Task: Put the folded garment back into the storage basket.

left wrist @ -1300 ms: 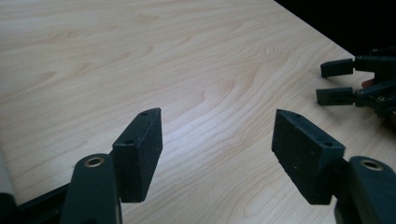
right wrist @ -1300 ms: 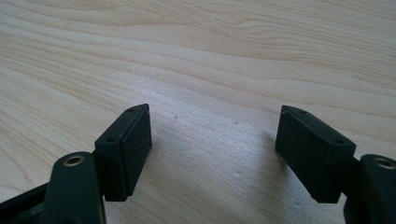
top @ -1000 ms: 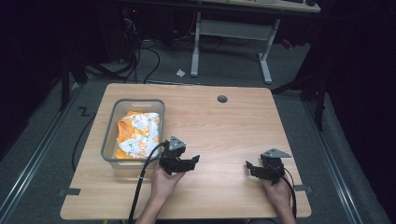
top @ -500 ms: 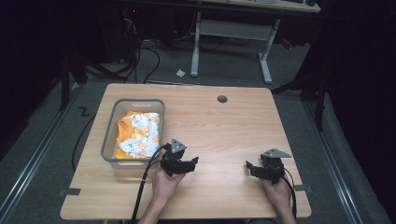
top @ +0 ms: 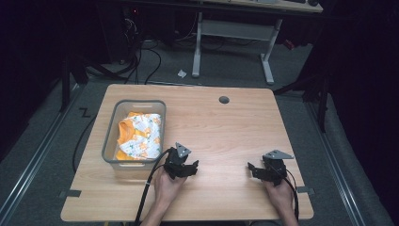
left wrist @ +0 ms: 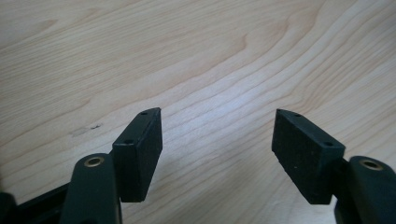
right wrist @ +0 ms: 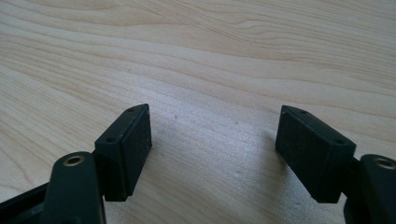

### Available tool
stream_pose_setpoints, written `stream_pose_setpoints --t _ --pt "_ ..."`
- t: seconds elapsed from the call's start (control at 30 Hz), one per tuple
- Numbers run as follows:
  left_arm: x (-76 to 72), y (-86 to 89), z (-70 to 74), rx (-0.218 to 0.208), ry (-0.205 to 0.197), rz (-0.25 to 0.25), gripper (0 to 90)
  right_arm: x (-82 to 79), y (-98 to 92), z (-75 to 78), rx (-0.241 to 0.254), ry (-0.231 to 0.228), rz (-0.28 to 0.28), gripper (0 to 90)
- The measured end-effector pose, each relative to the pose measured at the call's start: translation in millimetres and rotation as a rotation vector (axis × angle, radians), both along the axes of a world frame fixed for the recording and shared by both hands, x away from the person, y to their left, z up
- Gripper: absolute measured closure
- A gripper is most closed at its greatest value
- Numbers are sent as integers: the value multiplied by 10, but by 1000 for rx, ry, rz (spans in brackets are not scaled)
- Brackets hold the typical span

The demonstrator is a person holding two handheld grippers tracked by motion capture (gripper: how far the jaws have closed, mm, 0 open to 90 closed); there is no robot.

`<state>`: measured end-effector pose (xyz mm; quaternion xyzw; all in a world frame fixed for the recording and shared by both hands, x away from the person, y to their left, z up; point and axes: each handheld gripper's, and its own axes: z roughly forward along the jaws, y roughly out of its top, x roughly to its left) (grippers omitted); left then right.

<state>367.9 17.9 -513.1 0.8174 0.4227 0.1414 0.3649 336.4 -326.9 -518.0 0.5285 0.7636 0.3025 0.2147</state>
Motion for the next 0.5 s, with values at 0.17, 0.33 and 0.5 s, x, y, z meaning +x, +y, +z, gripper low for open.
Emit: stream_pose_setpoints --t 0.17,0.33,0.5 --pt "-7 8 -116 26 -27 10 306 0 0 0 0 0 0 272" --pt "-22 14 -115 28 -26 39 305 -1 0 -1 0 0 0 272" --pt "-34 20 -116 28 -27 45 304 0 1 -1 0 0 -1 272"
